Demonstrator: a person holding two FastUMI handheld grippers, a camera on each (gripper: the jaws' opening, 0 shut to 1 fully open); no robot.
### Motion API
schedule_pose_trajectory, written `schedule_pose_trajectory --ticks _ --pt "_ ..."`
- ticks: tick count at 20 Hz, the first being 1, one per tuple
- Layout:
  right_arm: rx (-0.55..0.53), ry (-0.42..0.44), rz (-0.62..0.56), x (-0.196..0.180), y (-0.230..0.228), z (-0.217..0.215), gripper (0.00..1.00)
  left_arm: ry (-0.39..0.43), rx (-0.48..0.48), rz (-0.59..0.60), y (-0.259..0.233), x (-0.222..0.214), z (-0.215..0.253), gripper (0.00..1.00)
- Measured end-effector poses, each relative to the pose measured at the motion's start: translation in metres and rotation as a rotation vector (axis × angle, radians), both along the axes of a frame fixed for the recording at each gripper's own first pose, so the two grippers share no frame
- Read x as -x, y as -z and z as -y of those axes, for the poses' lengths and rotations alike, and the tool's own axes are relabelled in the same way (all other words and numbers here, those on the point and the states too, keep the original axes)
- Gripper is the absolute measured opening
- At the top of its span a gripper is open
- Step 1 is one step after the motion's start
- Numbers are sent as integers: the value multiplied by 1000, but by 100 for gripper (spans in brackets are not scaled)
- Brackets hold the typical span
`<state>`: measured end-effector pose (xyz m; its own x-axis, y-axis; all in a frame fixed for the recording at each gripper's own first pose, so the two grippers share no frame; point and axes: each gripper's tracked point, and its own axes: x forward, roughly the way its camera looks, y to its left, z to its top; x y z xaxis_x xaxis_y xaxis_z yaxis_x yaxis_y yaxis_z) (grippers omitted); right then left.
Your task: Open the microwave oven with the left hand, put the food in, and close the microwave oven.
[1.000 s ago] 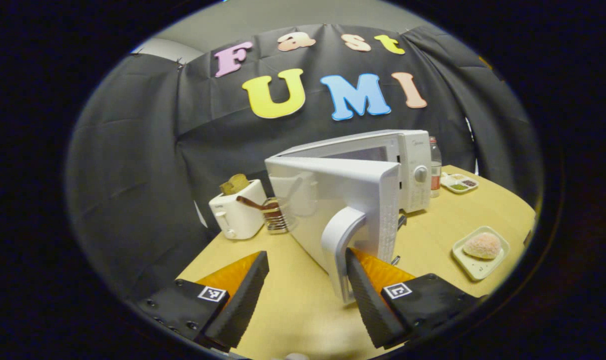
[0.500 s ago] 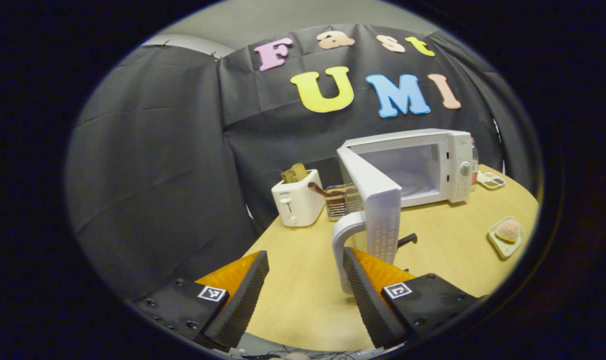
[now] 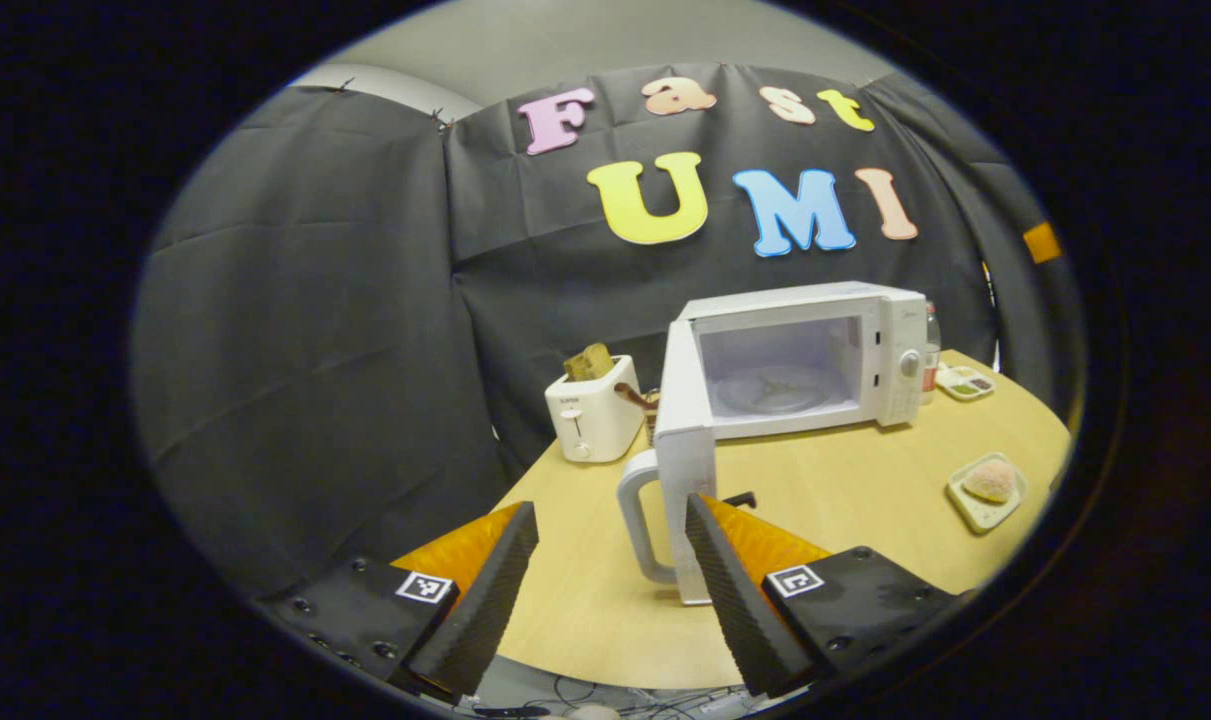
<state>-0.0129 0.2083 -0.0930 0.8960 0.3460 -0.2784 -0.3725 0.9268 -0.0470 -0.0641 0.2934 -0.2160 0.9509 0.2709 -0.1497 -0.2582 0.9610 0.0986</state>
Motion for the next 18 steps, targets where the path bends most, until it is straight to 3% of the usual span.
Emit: schedule_pose_trajectory --ticks 5,7,8,10,12,18 --pt "94 13 -121 1 86 33 99 128 14 101 -72 -2 60 100" --pt "112 13 -169 1 119 41 99 169 17 154 -109 -7 82 94" --pt "112 8 -195 1 137 43 99 198 26 186 -130 -7 96 100" --pt "132 6 -239 -3 168 48 99 237 18 252 -168 -7 119 94" --pt "137 -3 -292 -9 195 49 99 258 10 288 -191 -6 133 100" --pt "145 -37 -411 -36 261 43 99 232 -4 316 -225 -6 145 100"
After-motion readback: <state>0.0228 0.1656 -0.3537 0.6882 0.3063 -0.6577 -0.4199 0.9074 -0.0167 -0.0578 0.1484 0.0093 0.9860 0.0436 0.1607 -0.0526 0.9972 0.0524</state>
